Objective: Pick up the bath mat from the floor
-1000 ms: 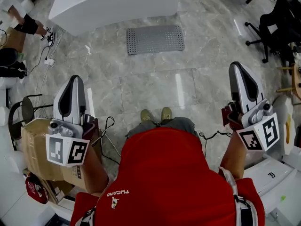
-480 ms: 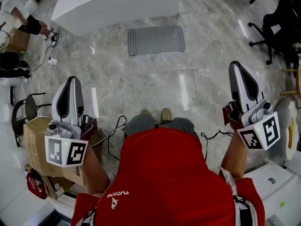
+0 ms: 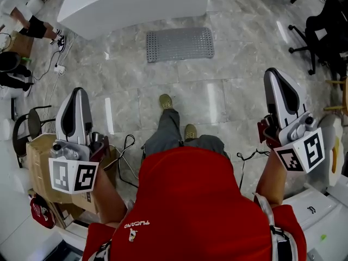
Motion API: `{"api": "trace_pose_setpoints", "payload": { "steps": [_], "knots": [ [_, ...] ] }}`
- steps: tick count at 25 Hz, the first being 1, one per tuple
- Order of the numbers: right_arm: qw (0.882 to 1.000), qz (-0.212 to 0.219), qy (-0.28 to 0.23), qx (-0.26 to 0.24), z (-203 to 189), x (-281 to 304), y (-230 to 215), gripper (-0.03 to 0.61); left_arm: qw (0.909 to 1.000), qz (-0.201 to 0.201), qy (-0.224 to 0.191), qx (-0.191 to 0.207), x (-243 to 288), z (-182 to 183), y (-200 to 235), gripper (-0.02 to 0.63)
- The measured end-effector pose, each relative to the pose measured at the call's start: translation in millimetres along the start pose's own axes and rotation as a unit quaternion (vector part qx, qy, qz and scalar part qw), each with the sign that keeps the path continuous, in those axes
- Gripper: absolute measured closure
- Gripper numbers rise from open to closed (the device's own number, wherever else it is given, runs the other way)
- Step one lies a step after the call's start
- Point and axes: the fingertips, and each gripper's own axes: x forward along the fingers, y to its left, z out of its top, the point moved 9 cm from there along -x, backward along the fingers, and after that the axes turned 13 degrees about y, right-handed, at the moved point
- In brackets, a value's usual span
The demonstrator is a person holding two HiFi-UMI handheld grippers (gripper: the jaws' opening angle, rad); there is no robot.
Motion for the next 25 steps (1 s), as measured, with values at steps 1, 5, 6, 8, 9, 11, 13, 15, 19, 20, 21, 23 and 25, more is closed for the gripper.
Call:
{"api": "trace_pose_setpoints", "payload": {
  "steps": [1,5,6,8,9,11,13,15,19,20,21,23,25],
  "knots": [
    [1.000,0.001,0.001,-0.001,0.4,3.3,-0.7,0.577,1.0000,0.000,0.000,-0.001,3.2,-0.4,2.3,0.609],
    [1.000,0.002,0.008,-0.005,1.1,18.3,-7.1,0.577,1.0000,-0.002,0.002,-0.005,20.5,-1.5,11.7,0.609],
    [1.000,0.002,0.010,-0.004,1.0,23.1,-9.0,0.577,1.0000,-0.004,0.003,-0.005,25.4,-1.8,14.6,0.609],
    [1.000,0.003,0.014,-0.006,1.3,33.9,-11.7,0.577,1.0000,-0.006,0.005,-0.006,35.7,-2.1,22.2,0.609],
    [1.000,0.004,0.016,-0.008,1.7,40.0,-12.6,0.577,0.9999,-0.007,0.005,-0.007,41.0,-2.4,27.0,0.609],
    [1.000,0.003,0.020,-0.012,3.1,54.0,-15.5,0.577,0.9999,-0.008,0.006,-0.010,52.7,-2.9,38.7,0.609],
    [1.000,-0.002,0.023,-0.014,5.7,69.9,-20.9,0.577,0.9999,-0.009,0.006,-0.012,67.3,-2.1,52.3,0.609],
    [1.000,-0.007,0.022,-0.015,10.1,87.1,-28.0,0.577,0.9999,-0.010,0.004,-0.012,84.7,1.1,66.6,0.609],
    [0.999,-0.017,0.021,-0.023,21.8,127.9,-39.9,0.577,1.0000,-0.009,0.001,0.002,121.2,11.5,98.2,0.609],
    [0.999,-0.019,0.022,-0.024,25.1,139.5,-42.2,0.577,0.9999,-0.009,0.000,0.005,130.1,14.0,107.4,0.609],
    [0.999,-0.022,0.023,-0.024,28.6,151.4,-44.0,0.577,0.9999,-0.010,0.000,0.006,138.7,16.2,117.1,0.609],
    [0.999,-0.024,0.023,-0.026,34.8,174.6,-45.4,0.577,0.9999,-0.011,0.000,0.005,153.7,19.4,137.4,0.609],
    [0.999,-0.027,0.026,-0.029,39.5,194.5,-44.1,0.577,0.9999,-0.014,0.001,0.002,165.8,20.7,156.6,0.609]
  ]
}}
